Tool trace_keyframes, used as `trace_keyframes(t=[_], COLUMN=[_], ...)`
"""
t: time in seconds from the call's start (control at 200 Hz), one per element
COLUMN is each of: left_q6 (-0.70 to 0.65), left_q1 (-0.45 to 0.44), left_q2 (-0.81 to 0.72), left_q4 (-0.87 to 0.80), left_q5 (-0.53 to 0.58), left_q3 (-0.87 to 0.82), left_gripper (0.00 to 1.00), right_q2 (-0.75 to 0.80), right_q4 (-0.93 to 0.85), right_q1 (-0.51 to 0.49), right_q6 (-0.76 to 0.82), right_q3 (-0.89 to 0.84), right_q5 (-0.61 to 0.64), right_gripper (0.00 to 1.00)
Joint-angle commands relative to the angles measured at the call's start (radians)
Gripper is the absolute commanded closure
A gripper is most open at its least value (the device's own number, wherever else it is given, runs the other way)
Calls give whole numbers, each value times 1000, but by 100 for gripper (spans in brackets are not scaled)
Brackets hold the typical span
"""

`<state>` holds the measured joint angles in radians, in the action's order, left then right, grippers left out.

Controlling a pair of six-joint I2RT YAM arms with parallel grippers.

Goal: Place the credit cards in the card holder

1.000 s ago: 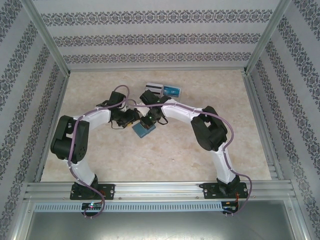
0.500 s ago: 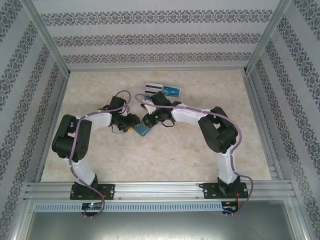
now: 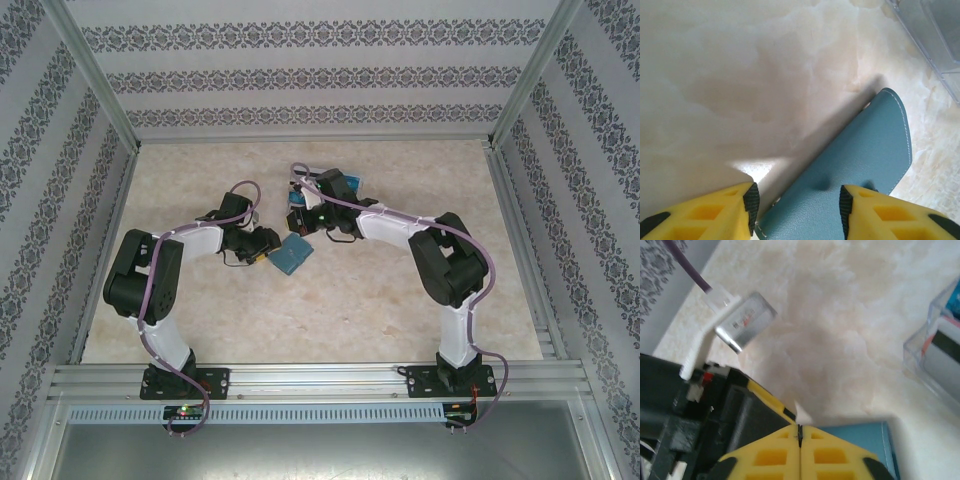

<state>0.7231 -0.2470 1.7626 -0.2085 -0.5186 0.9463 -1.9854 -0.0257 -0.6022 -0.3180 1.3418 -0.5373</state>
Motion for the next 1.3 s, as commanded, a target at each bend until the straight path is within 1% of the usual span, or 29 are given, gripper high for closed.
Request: trace_keyframes(t=[0.0,0.04,0.11,0.225,0.315,0.395,0.625,0.834,1.069,1.294], left_q6=[-1,-1,-2,-15,-33,-18,-31,-39,-42,-44], left_q1=[0,20,68,136,158,176,187,192,196,199], left_q2=[-52,-77,-114,-156,-174,-187,-204,-202,-194,-195], left_q4=[-144,-151,-155,-177,-204,-177,-175,-160,-148,-142], left_q5=[15,22,13,-15,-21,-55,-58,-69,-70,-70], left_q3=[-14,-19,-27,-23,-5,-16,-28,-39,-44,-51], left_gripper=[45,44,42,42,42,42,42,42,42,42], right_q2=[55,43,16,-59,-133,-204,-341,-392,-431,-477], right_q4=[-283,-391,-538,-759,-893,-990,-1105,-1132,-1157,-1175], right_q1=[-10,-16,-30,-71,-116,-150,-188,-192,-201,-209], right_q6=[134,174,214,266,294,309,314,316,324,329], right_q3=[66,103,168,300,411,513,705,777,846,855], right_q5=[60,89,115,200,290,346,462,523,488,484], right_gripper=[68,63,58,53,51,49,49,49,49,50])
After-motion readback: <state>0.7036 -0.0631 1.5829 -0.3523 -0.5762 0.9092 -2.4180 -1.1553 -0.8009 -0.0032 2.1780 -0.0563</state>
